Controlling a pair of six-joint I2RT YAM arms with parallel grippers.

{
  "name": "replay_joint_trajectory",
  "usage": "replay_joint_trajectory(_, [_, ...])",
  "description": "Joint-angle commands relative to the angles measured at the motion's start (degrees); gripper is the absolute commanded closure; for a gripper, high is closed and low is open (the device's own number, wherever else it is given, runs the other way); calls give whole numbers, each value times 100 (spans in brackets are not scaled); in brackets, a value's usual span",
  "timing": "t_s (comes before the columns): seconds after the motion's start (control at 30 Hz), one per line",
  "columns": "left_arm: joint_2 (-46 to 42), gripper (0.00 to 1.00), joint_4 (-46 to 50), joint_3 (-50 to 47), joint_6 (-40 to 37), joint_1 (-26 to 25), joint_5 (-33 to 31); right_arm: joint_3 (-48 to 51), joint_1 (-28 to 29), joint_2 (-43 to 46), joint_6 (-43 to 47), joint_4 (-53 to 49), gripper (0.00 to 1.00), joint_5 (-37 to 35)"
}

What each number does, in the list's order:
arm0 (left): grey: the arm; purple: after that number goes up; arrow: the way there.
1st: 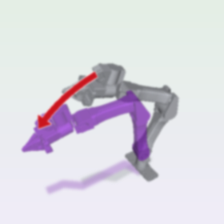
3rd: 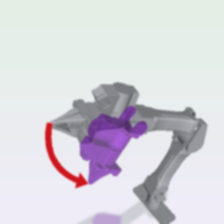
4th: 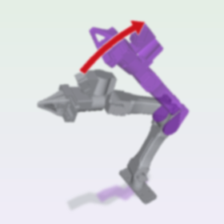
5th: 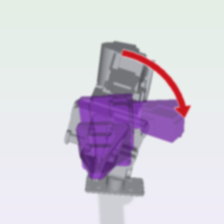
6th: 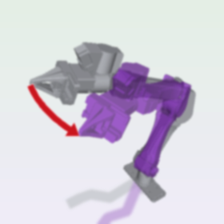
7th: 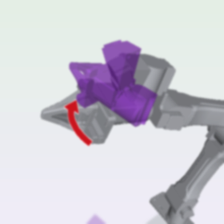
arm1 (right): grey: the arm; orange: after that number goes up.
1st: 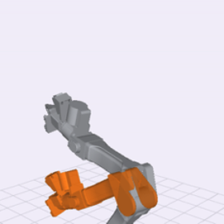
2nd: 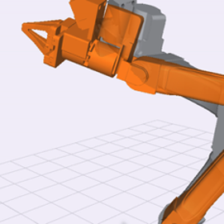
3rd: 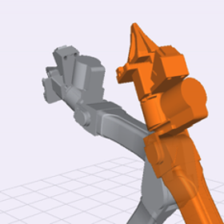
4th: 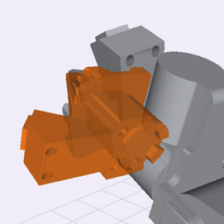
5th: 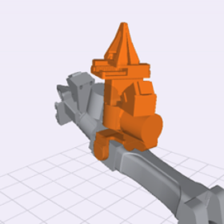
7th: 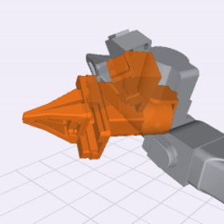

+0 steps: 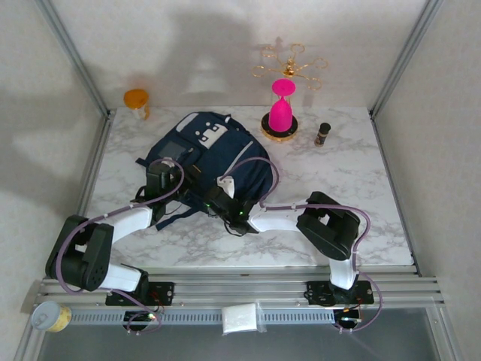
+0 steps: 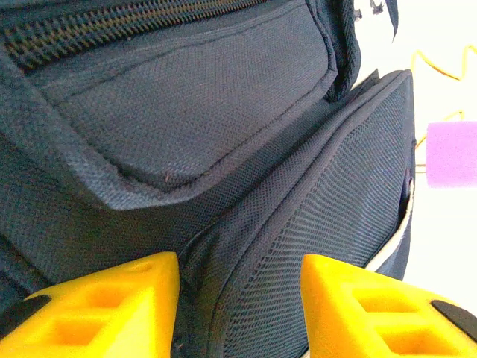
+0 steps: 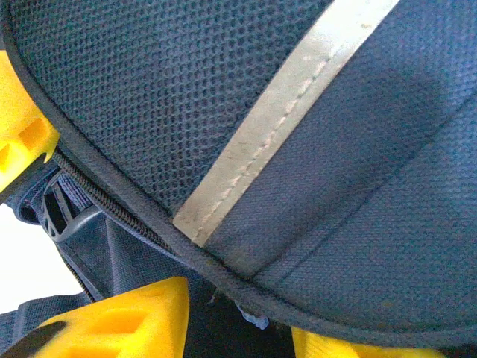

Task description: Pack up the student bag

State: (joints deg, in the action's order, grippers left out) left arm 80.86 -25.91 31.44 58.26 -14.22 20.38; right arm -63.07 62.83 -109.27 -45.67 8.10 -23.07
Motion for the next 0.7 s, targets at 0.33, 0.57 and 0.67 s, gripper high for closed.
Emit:
replay_joint_trajectory(0.33, [42, 54, -63, 195, -43, -55, 44, 545, -121, 450, 1053, 1484, 86, -8])
replay_joint_trajectory(0.57, [-50, 54, -16, 160, -18, -71, 41, 322, -119, 602, 1260, 971, 98, -85])
replay_joint_trajectory(0.67, [-183, 54, -35, 56, 126, -134, 63, 95, -115, 617, 1064, 273, 100, -102])
